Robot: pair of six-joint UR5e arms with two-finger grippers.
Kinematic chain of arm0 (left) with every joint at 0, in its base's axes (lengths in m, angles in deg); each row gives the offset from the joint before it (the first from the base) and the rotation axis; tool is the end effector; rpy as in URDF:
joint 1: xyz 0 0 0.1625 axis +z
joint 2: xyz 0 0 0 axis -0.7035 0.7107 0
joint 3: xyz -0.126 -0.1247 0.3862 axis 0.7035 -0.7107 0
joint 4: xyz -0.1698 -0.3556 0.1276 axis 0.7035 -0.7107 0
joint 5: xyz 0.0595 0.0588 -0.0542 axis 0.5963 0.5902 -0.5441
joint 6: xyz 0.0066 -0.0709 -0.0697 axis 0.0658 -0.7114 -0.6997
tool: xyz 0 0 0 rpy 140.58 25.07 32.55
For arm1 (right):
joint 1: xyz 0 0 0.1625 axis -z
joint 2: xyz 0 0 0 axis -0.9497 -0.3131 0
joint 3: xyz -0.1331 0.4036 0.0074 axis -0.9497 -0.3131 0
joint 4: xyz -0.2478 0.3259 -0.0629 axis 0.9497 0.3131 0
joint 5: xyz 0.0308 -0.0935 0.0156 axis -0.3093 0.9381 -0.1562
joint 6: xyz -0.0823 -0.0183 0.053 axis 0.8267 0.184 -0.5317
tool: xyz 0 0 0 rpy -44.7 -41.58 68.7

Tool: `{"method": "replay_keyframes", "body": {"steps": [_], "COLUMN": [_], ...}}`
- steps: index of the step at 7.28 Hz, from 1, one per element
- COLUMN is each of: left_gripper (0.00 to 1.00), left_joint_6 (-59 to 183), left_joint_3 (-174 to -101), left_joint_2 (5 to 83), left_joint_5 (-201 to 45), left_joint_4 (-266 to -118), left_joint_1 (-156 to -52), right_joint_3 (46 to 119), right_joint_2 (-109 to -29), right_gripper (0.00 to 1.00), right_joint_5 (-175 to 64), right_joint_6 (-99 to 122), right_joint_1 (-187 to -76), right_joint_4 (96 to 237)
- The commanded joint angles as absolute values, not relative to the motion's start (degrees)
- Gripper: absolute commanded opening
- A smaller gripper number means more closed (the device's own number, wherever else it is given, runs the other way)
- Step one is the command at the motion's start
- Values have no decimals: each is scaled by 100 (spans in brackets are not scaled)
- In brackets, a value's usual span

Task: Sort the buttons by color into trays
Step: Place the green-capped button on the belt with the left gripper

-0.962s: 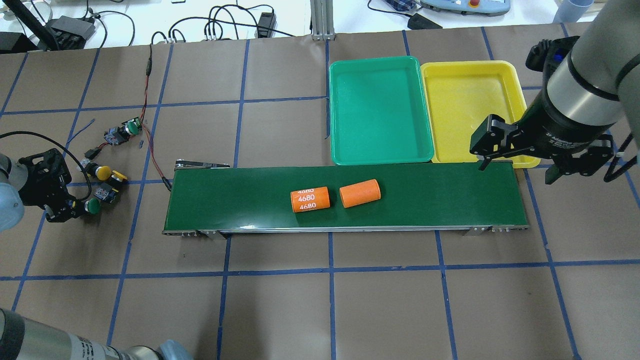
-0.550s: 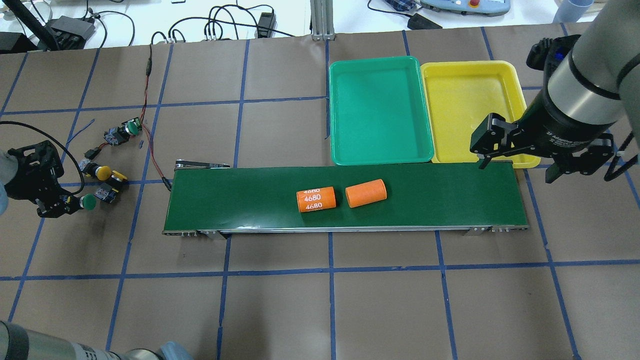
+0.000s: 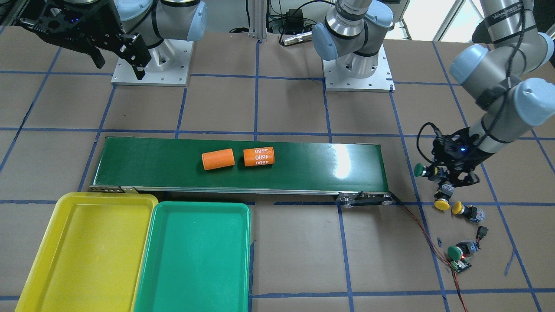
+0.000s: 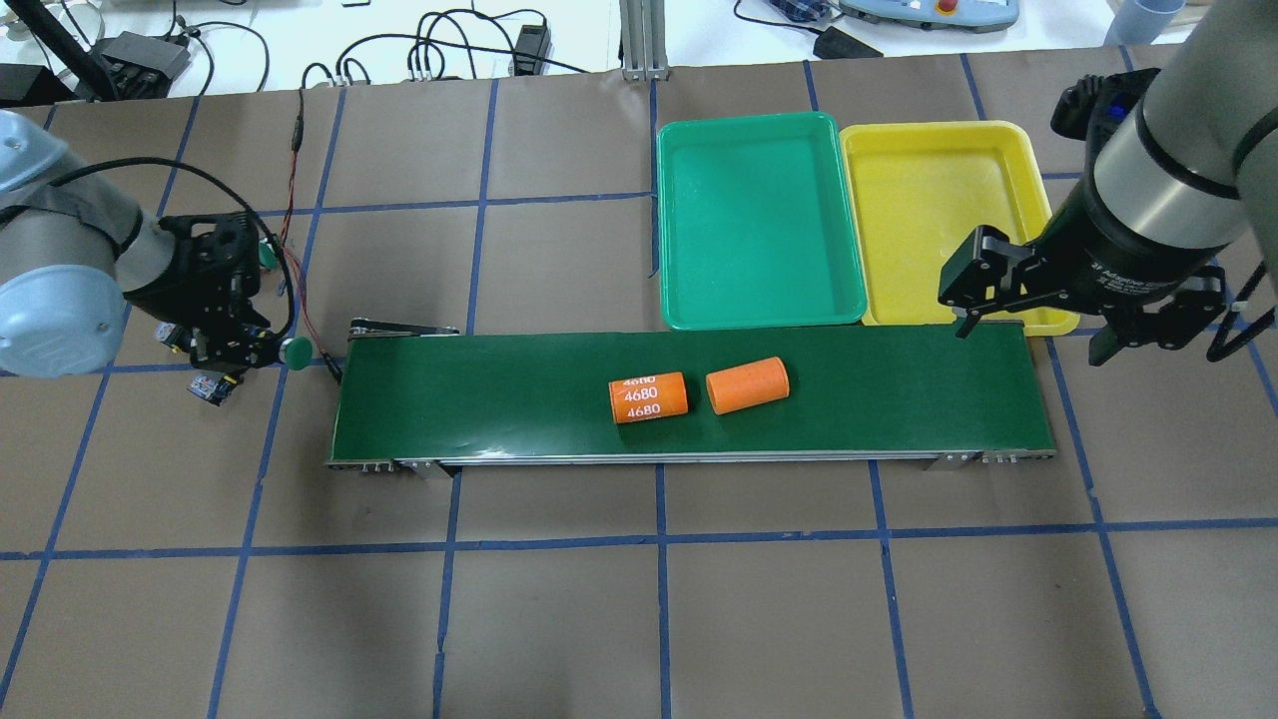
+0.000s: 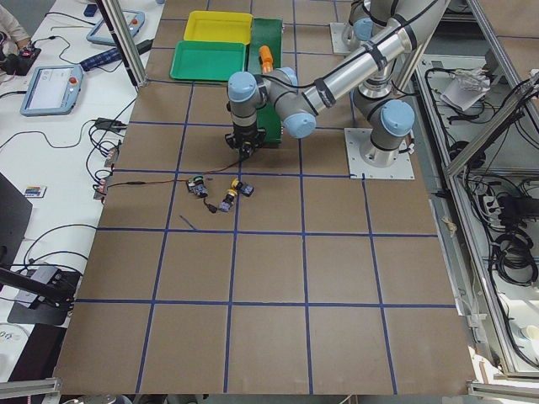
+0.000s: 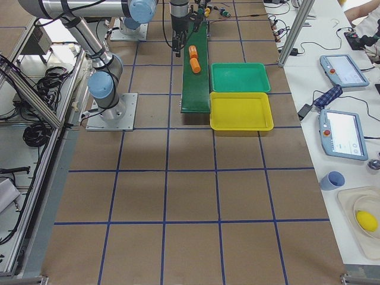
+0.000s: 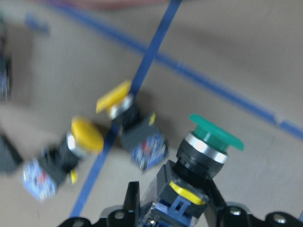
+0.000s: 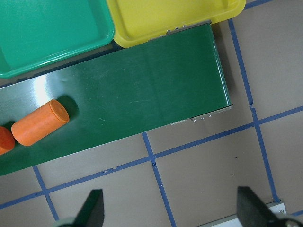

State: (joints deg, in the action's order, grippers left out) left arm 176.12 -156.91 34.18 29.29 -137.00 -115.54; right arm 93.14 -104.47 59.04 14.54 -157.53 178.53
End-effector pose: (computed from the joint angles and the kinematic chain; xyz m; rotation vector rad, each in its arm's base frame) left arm 0.0338 -0.5256 0.2839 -1.9873 -2.3625 0.0831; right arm 0.1022 -0.3883 0.4885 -0.4732 -3.0785 0.0271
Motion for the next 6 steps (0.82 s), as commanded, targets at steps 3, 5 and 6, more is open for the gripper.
{"method": "replay_keyframes", "body": {"steps": [3,5,6], "left_gripper": [0,12,99], "left_joint_6": [15886,15187,14210], "left_joint_3": [-16016,-16096,-16096], "left_joint_2": [3337,3292,3388], "left_joint_5": [2656,2717,2717], "left_joint_4": [-13675,-13589,-13483], "left_joint_1": [-14018,-14402,-14393], "right_joint_3": [9321,9330,9339], "right_joint_2": [-10447,-10447,-10456], "right_gripper": [100,100,100], "right_joint_5": [5901,6058,6068], "right_joint_6": [1451,1468,1451], "right_joint_1": [-15762,-15754,-15762], "right_joint_4": [17852,17747,17834]}}
